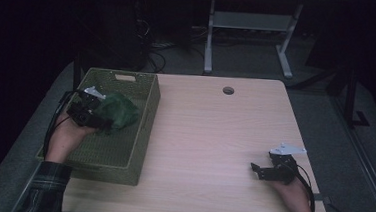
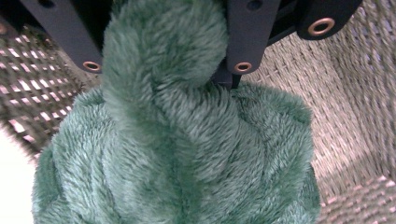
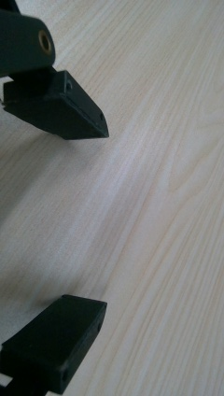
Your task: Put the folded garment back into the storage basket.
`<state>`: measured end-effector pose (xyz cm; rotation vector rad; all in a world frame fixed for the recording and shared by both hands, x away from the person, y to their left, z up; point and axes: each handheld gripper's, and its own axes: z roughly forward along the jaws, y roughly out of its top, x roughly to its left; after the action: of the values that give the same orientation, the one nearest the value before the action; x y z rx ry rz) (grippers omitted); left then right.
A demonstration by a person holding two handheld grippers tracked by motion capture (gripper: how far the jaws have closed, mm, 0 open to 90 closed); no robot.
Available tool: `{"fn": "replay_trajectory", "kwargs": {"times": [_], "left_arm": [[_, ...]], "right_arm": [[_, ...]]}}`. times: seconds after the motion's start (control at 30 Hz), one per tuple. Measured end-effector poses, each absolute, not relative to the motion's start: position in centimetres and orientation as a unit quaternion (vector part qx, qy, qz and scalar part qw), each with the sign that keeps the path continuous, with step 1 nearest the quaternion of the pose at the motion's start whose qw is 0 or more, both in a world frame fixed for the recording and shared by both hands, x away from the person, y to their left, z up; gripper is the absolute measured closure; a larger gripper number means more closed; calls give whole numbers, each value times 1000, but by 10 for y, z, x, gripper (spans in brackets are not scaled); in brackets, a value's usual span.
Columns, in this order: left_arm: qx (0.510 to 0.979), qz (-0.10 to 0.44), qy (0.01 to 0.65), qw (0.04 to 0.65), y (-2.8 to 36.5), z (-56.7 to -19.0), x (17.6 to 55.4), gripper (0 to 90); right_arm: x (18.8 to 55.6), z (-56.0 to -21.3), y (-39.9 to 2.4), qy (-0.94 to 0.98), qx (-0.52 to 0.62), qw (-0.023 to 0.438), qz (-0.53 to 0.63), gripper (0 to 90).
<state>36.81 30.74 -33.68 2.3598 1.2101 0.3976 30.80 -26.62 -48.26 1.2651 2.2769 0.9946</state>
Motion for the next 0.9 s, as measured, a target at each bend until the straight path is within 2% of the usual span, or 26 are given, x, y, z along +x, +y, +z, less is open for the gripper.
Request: {"fn": "replay_trajectory", "kwargs": {"times": [0.43,0.63,0.7,0.9], "left_arm": [[861,117,456,194,312,-383,379,643],[862,104,458,190,313,-401,382,614],[862,104,458,189,312,-404,382,566],[863,106,456,188,311,-406,384,337]], "right_arm": [[308,-483,-266,804,447,176,351,136],[308,-483,-266,804,446,177,352,136],[308,-483,-266,804,446,177,351,136],[308,-483,-266,804,446,177,352,136]]}}
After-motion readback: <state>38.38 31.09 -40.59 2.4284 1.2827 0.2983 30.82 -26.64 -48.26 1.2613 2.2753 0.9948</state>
